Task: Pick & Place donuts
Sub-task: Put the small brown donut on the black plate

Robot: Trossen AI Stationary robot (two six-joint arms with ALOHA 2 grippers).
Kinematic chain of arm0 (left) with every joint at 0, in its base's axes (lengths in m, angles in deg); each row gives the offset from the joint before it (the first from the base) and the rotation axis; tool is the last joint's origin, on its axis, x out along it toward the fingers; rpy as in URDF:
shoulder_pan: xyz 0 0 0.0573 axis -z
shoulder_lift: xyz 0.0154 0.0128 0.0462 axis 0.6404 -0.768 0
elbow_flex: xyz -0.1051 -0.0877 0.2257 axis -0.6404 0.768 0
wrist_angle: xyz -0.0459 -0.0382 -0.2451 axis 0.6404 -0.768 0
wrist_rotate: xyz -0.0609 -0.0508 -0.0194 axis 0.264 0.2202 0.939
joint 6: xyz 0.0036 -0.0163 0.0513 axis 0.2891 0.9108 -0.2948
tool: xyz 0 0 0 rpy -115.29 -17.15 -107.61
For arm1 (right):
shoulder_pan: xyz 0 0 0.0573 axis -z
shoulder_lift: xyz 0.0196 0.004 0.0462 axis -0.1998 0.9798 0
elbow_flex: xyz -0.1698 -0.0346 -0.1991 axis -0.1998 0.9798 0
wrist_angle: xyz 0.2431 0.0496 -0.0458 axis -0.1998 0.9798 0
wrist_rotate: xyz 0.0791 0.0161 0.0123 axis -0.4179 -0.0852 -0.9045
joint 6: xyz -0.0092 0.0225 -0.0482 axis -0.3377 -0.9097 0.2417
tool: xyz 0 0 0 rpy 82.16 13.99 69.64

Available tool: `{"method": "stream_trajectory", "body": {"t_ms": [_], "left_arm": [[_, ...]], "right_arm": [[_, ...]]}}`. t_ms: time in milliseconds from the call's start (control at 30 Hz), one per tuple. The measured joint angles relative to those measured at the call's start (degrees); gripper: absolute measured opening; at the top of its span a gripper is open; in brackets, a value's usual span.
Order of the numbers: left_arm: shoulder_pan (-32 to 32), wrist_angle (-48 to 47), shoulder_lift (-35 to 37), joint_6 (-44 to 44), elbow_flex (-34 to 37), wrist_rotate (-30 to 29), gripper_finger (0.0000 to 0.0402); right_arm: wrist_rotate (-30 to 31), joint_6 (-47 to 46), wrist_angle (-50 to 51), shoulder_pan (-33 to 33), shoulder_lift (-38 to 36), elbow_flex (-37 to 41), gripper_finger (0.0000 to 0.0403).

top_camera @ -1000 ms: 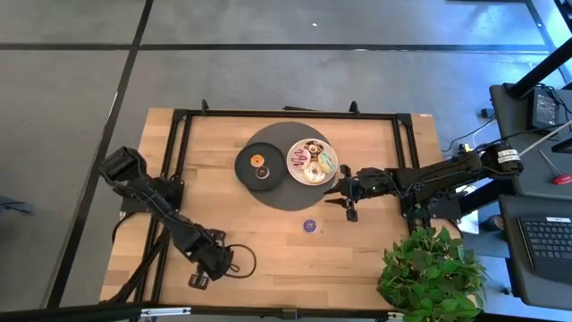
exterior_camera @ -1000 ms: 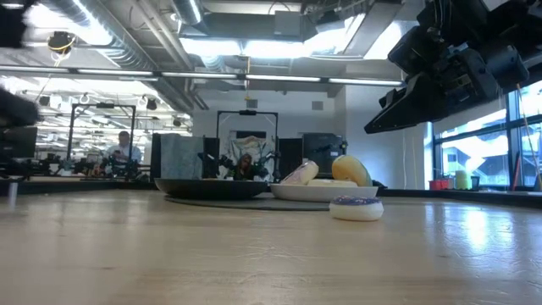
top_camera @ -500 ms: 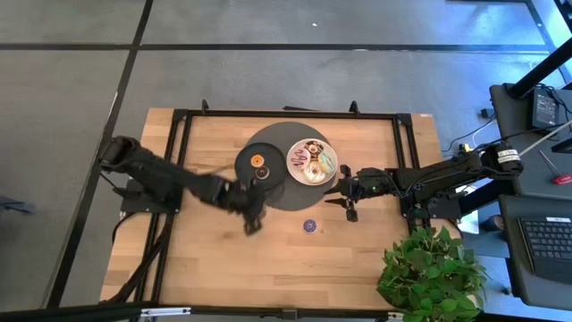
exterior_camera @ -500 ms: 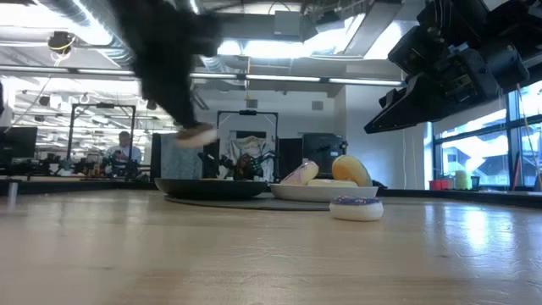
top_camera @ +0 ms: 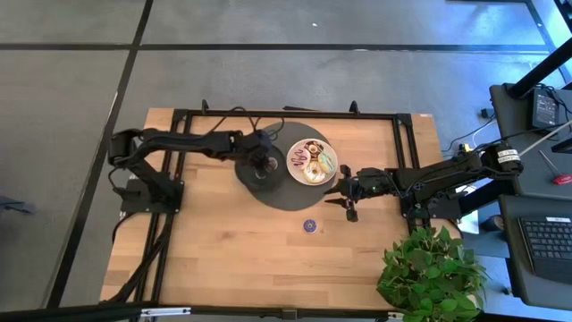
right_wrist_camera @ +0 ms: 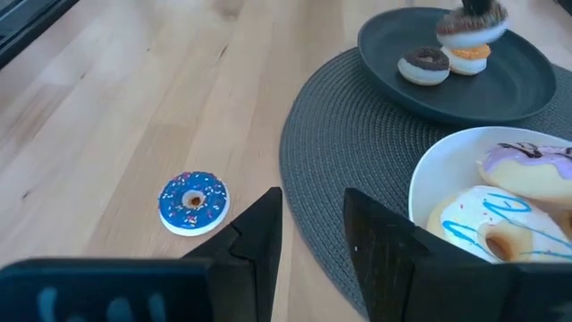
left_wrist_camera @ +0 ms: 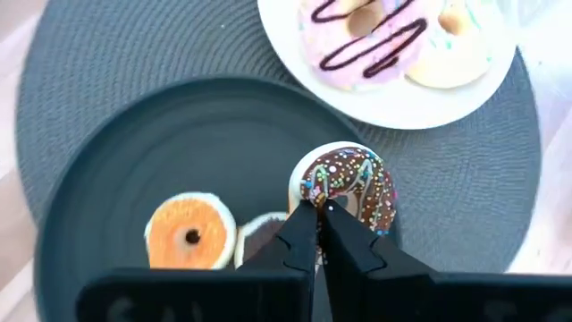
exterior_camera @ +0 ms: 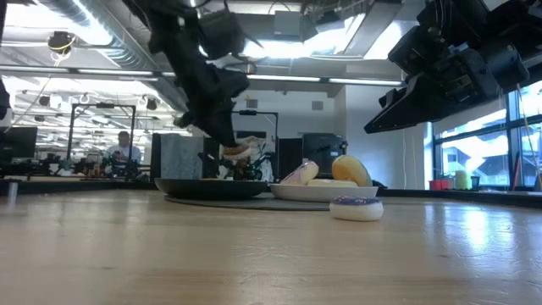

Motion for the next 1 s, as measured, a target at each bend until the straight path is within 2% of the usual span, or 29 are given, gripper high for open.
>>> {"method": "stream_trajectory", "body": {"t_ms": [133,433,1000], "left_arm": [[-1.72,2.41,-2.68,-1.89,0.00,0.85,0.0005],[-5.05,2.46,-6.26,-1.14,0.00,-1.72,0.0009],[-5.10,4.30,-8.20,-2.48,0.00,-0.52,0.0028]], "right_arm": [[0.02,1.07,0.00,0.00,0.00,0.00,0.0124],[0.02,1.02,0.01,0.02,0.00,0.00,0.0124],[0.02,1.02,1.57,0.02,0.00,0.00,0.0124]]}}
